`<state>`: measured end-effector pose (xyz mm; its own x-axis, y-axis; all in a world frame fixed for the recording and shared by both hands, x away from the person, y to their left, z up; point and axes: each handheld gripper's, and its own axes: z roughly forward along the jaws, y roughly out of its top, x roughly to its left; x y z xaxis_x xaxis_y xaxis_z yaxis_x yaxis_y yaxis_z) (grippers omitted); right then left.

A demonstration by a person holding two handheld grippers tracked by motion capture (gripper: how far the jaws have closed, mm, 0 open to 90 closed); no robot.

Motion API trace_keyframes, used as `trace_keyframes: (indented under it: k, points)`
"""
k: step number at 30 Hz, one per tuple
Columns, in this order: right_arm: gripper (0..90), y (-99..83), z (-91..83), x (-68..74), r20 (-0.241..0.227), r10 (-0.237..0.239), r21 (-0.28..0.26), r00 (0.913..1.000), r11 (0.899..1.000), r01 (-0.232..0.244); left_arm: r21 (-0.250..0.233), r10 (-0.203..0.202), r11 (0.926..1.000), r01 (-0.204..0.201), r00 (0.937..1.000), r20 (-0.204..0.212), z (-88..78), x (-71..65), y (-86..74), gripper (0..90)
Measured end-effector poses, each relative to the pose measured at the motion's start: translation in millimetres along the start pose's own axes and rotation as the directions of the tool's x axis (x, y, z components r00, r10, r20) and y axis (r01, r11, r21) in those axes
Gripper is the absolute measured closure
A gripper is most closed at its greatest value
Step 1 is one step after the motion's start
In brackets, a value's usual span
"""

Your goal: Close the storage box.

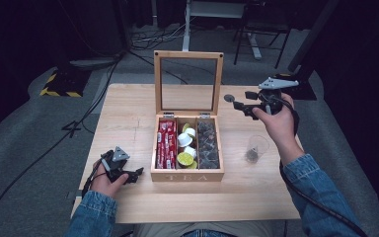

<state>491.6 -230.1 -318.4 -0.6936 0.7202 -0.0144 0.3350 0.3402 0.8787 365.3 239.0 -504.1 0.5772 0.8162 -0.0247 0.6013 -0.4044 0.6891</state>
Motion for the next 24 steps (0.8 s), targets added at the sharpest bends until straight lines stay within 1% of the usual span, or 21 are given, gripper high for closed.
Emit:
trace_keyframes:
  k: [2,5,8,10,11,13,16,17,18,21,23,24]
  points:
    - [32.2,8.6,6.9,-2.2,-0.006,0.005,-0.013,1.0,1.0,-0.005,0.0,0.0,1.0,0.0,1.0,-0.001,-0.1,0.0,0.0,14.7]
    - [32.2,21.7,15.9,-5.5,-0.002,0.006,-0.031,1.0,0.999,-0.006,0.0,0.002,1.0,-0.002,1.0,-0.001,-0.1,0.2,0.1,14.7]
    - [32.2,33.6,25.3,-9.2,0.009,-0.004,-0.031,0.9999,1.0,0.005,0.0,0.0,1.0,0.0,1.0,0.0,0.0,0.0,0.0,14.7]
    - [32.1,35.9,27.3,-10.3,0.011,-0.008,-0.031,0.9999,0.999,0.008,0.0,0.0,1.0,0.0,1.0,0.0,0.0,0.0,0.0,14.8]
    - [32.0,42.5,33.9,-12.8,0.012,-0.013,-0.035,0.9998,0.999,0.014,0.0,0.0,1.0,0.0,1.0,0.0,0.0,0.0,0.0,14.7]
    - [32.1,46.7,39.2,-15.0,0.016,-0.022,-0.035,0.9996,0.999,0.022,0.0,0.001,1.0,-0.001,1.0,0.001,0.0,0.1,0.1,14.7]
    - [32.0,52.3,49.4,-19.4,0.01,-0.004,-0.042,0.9999,0.999,0.004,0.002,0.001,1.0,-0.001,1.0,0.005,0.4,0.4,0.6,14.7]
    - [32.0,54.0,53.0,-21.4,0.009,-0.002,-0.043,1.0,0.999,0.002,0.003,0.01,0.9999,-0.01,0.9999,0.005,0.6,1.1,1.1,14.7]
    - [32.0,55.8,56.7,-23.1,0.006,0.003,-0.046,1.0,0.999,-0.003,0.001,0.007,1.0,-0.007,1.0,0.006,1.2,0.9,1.4,14.7]
    - [31.9,60.3,68.9,-28.7,0.004,0.002,-0.049,1.0,0.999,-0.002,0.0,0.009,1.0,-0.009,0.9999,0.008,2.1,1.2,2.6,14.7]
    - [32.2,62.5,77.0,-31.2,0.018,0.022,-0.06,0.9996,0.998,-0.021,0.001,0.01,1.0,-0.01,0.9999,0.01,2.6,1.3,3.0,14.7]
    - [32.3,63.4,80.5,-32.6,0.018,0.033,-0.066,0.9993,0.997,-0.031,0.0,0.018,0.9998,-0.018,0.9998,0.008,2.7,1.9,3.3,14.7]
